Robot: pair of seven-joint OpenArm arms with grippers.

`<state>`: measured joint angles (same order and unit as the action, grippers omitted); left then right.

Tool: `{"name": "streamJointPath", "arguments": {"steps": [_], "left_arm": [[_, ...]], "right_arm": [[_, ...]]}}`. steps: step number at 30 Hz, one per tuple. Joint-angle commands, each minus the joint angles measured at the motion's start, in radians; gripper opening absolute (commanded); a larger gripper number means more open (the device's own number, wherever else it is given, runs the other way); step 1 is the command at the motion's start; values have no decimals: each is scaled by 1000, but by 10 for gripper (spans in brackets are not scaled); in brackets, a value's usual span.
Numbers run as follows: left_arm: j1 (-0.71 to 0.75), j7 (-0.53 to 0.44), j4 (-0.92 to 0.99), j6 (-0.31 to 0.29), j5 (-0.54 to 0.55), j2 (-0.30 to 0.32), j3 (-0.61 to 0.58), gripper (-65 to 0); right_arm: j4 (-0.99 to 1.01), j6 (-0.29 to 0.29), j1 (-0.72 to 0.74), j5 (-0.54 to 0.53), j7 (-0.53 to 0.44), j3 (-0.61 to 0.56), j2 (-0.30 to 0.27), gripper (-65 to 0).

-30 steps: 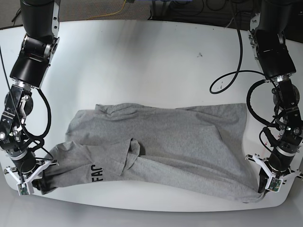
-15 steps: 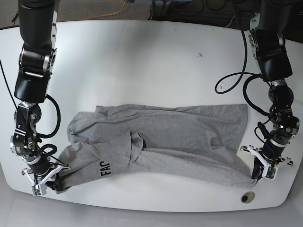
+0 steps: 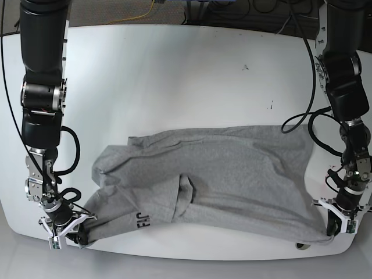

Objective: Layout the t-shirt on the table in an organized manner, then fold the t-shirt properly
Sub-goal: 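Lower the held grey shirt flat onto the table with both grippers, then open both grippers to release the shirt ends and lift away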

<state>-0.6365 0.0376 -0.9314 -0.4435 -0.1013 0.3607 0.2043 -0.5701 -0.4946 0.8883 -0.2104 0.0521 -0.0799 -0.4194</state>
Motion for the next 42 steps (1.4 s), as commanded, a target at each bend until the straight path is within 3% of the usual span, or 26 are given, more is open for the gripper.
{"name": "streamJointPath", "arguments": {"steps": [1,2,5,8,10,13,15,18,21,30,35,42], "left_arm": [[-62,-35,1,4,16,34,1,-650],[-62,-35,1,2,16,41,1,-650],[-65,-35,4,2,16,57,-27,-584],[-65,-35,2,4,18,70,-53,-463],[-65,-35,-2,5,19,76,-53,-341],[-67,-34,-2,5,21,79,-53,-205],[-67,-34,-4,5,21,80,-53,-147],[-67,-34,-4,5,21,88,-52,-147],[-64,-34,-5,7,22,107,-52,-147],[31,-32,-119,7,24,131,-3,-145],[168,-32,-266,7,24,126,21,-145],[367,9,-475,7,24,96,59,-145]], "right_arm": [[-8,17,73,-17,-47,-27,-17,-524],[-9,23,78,-16,-47,-33,-17,-501],[-9,80,96,-16,-47,-80,-23,-350],[-9,107,105,-16,-47,-122,-28,-195],[-11,109,111,-16,-47,-134,-39,-87],[-14,110,111,-16,-47,-137,-42,0],[-28,112,110,-16,-41,-137,-45,0],[-58,112,104,-16,-11,-137,-46,0],[-129,112,59,-25,64,-137,-85,0],[-471,116,-130,-30,266,-102,-128,0],[-649,109,-275,-28,386,36,-85,0],[-732,109,-387,-28,450,151,-19,0]]}}
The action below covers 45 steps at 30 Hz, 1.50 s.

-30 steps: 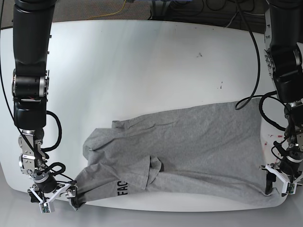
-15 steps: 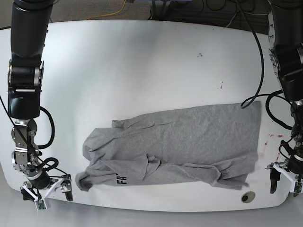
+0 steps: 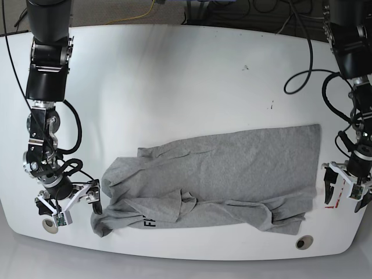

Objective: Layout the t-shirt on the table in an organized manner, then fold the t-shirt properly
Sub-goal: 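Open both grippers to release the shirt ends and lift away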

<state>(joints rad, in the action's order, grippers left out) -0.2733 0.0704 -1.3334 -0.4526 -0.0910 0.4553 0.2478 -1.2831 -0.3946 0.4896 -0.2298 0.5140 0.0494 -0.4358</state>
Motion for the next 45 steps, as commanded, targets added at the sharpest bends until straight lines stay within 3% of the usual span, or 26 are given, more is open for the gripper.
{"name": "streamJointPath", "arguments": {"steps": [1,8,21,45], "left_arm": [[30,-22,-102,16,13,-10,22,-145],[171,-21,-231,16,12,-51,69,-145],[243,-22,-308,16,10,-106,98,-145],[296,-25,-309,16,9,-117,100,-145]], "right_arm": [[-19,9,-1,-9,-8,37,5,0],[-14,9,-70,-10,-7,82,64,0],[104,9,-98,-10,-8,163,165,0],[371,-11,-73,-10,-91,162,234,0]]}}
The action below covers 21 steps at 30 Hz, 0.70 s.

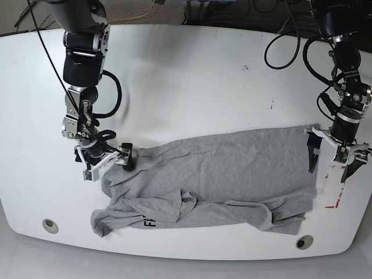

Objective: Layout the t-shirt on the table in an organized manner, then fold the t-shirt properly
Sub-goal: 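Open both grippers to release the shirt ends and lift away, then move both grippers over the two corners of the shirt's opposite edge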

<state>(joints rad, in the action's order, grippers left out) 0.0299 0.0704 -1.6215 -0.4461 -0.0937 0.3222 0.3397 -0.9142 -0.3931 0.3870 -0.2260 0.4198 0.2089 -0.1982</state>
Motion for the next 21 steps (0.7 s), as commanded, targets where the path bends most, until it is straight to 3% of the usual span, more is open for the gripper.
{"name": "streamJointPath", "arguments": {"steps": [1,6,11,15,21], "left_arm": [[-6,-25,-21,10,12,16,8,-145],[2,-25,-21,10,12,18,9,-145],[12,-25,-21,10,12,19,26,-145],[14,-25,-21,10,12,19,35,-145],[23,-25,-21,10,10,19,37,-145]], "right_arm": [[4,-17,30,-14,3,2,-2,0],[4,-19,30,-14,3,-1,18,-47],[4,-19,30,-14,3,-1,32,-171],[4,-19,30,-14,3,-1,33,-322],[4,-19,30,-14,4,-2,32,-611]]}}
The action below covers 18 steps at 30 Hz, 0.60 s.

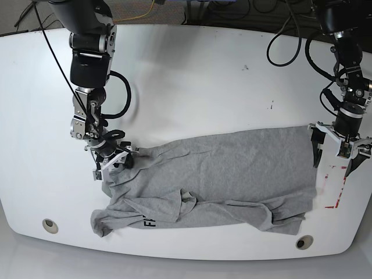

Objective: Layout the t-shirt on the table in an organized manner, then fold the t-shirt properly
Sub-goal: 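Move both grippers over the two corners of the shirt's opposite edge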

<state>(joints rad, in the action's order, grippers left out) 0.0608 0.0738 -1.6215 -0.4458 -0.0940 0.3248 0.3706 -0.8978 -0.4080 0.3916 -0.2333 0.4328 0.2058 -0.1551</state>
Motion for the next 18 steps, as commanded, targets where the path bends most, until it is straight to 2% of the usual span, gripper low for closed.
{"name": "streamJointPath", "arguments": {"steps": [1,8,18], "left_arm": [[-2,-29,-21,9,10,17,6,-145],[26,-30,-23,9,12,12,5,-145],[83,-30,-75,9,10,-6,1,-145]], "right_arm": [[-13,-4,25,-5,-7,1,-13,-650],[-68,-2,-27,-1,5,4,-33,-650],[-366,4,-213,-7,168,37,-87,-650]]}}
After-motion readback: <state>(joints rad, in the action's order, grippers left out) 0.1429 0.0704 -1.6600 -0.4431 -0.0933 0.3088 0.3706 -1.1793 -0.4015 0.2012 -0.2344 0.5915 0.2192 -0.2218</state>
